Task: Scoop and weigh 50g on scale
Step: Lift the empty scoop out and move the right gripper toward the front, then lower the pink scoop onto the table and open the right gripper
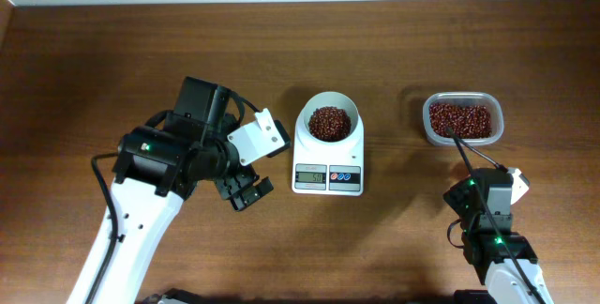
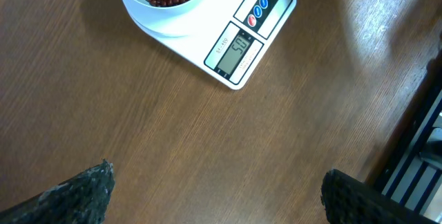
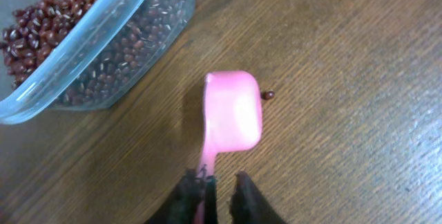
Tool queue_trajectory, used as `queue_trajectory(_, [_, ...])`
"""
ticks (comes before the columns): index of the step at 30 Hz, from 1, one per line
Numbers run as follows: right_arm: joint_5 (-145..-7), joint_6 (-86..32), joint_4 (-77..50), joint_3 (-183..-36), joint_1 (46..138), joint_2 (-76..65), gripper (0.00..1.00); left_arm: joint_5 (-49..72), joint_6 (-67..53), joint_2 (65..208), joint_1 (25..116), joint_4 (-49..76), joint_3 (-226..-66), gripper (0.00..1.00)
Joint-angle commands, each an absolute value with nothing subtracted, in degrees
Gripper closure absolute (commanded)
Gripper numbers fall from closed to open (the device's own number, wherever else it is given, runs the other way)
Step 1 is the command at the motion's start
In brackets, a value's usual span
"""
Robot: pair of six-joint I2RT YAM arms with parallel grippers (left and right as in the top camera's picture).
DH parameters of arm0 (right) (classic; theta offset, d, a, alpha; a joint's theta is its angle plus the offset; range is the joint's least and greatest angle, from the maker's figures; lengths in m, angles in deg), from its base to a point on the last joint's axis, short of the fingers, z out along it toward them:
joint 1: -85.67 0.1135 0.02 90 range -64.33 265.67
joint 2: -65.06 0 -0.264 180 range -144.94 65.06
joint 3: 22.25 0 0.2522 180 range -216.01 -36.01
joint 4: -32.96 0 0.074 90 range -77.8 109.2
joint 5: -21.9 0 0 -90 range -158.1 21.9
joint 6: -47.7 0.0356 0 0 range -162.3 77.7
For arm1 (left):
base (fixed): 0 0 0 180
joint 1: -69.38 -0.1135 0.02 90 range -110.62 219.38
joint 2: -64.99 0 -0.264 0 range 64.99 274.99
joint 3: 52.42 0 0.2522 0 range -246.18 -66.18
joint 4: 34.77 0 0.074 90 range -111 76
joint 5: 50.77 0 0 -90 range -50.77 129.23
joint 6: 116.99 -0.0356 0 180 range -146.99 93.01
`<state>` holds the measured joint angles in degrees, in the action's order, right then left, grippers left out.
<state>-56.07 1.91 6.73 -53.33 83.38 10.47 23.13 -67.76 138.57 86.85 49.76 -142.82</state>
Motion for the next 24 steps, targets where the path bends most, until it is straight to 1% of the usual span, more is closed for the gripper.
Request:
queue_trajectory(1, [-55.63, 2.15, 5.46, -52.29, 83.73, 10.32, 0.74, 22.48, -68.48, 138.09, 86.46, 49.8, -143.7, 0.01])
queue_trajectory(2, [-55.63, 2.15, 4.78, -52.29, 83.73, 10.32, 0.73, 22.48, -68.48, 138.09, 86.46, 49.8, -143.7, 0.01])
queue_trajectory(3, [-55.63, 2.15, 3.69, -52.29, 83.73, 10.32, 0.63, 22.48, -68.48, 138.09, 86.46, 49.8, -143.7, 0.01])
queue_trajectory(4, [-55.63, 2.15, 2.0, -52.29, 83.73, 10.32, 0.48, 22.48, -68.48, 138.09, 86.46, 49.8, -143.7, 0.01])
queue_trajectory(6, [-55.63, 2.15, 0.52, -52.29, 83.73, 10.32, 0.39, 22.48, -68.48, 138.09, 86.46, 49.8, -143.7, 0.01])
queue_trajectory(7, [-55.63, 2.15, 0.15, -52.29, 83.73, 10.32, 0.37, 22.48, -68.48, 138.09, 86.46, 49.8, -143.7, 0.01])
queue_trajectory(9, [-55.65, 2.15, -1.27, -52.29, 83.73, 10.32, 0.25, 22.48, -68.48, 138.09, 86.46, 49.8, -143.7, 0.01])
queue_trajectory(10, [-55.65, 2.15, -1.8, -52.29, 83.73, 10.32, 0.22, 22.48, -68.48, 138.09, 86.46, 49.8, -143.7, 0.01])
queue_trajectory(11, [-55.68, 2.15, -2.34, -52.29, 83.73, 10.32, 0.13, 22.48, -68.48, 138.09, 86.46, 49.8, -143.7, 0.01])
queue_trajectory(12, [-55.85, 2.17, -2.96, -52.29, 83.73, 10.32, 0.0, 22.48, -68.48, 138.09, 86.46, 49.8, -143.7, 0.01])
queue_trajectory(14, [-56.05, 2.54, -3.96, -52.29, 83.73, 10.32, 0.01, 22.48, -68.48, 138.09, 86.46, 49.8, -143.7, 0.01])
queue_trajectory(17, [-56.55, 6.04, -5.3, -52.29, 83.73, 10.32, 0.01, 22.48, -68.48, 138.09, 86.46, 49.8, -143.7, 0.01])
queue_trajectory(24, [-56.77, 6.19, -0.49, -52.57, 83.73, 10.6, 0.01, 22.48, -68.48, 138.09, 86.46, 49.8, -143.7, 0.01])
